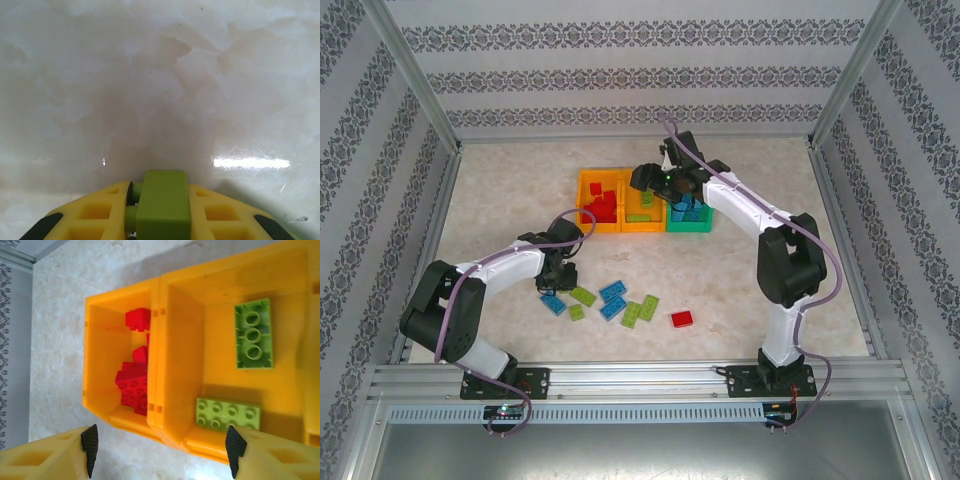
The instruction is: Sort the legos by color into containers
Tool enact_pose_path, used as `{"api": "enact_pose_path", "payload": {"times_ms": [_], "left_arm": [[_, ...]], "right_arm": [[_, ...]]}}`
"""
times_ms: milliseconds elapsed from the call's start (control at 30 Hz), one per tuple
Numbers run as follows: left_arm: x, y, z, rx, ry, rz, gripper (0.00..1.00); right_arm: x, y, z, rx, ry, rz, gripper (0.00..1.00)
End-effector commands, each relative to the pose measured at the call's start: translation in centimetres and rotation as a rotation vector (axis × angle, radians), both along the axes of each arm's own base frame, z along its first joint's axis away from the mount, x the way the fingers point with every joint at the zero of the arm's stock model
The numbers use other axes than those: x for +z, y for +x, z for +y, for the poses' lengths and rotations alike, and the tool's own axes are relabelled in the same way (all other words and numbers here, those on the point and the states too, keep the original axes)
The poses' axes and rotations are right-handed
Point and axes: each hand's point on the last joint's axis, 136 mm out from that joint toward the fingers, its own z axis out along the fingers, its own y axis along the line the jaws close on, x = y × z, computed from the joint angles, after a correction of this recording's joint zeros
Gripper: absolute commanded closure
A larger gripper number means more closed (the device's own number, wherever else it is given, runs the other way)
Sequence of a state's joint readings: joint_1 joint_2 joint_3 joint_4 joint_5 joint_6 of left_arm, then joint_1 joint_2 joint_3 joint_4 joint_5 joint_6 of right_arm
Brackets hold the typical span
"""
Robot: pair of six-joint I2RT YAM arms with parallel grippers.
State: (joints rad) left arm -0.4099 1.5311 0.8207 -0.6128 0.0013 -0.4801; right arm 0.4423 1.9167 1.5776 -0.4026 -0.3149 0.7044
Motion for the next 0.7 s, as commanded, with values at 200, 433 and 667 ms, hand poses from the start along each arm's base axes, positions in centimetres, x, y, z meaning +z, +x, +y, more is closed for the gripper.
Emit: {"api": "enact_pose_path", "payload": {"times_ms": [200, 433, 667], "left_arm": [[5.6, 6.4, -4.3, -0.033, -0.176, -0.165, 0.83], [12.7, 14.0, -10.6, -0.121, -0.383, -0.326, 0.83], [14.4, 19.8, -15.7, -0.177, -0.48, -0.354, 0.83]], "right_arm": [[-1.2, -4.1, -5.3, -0.026, -0.148, -0.045, 0.28], [-4.6, -10.4, -8.3, 0.008, -0.264, -0.031, 0.27], [-7.1, -16.9, -9.7, 0.079, -0.367, -0.035, 0.25]]}}
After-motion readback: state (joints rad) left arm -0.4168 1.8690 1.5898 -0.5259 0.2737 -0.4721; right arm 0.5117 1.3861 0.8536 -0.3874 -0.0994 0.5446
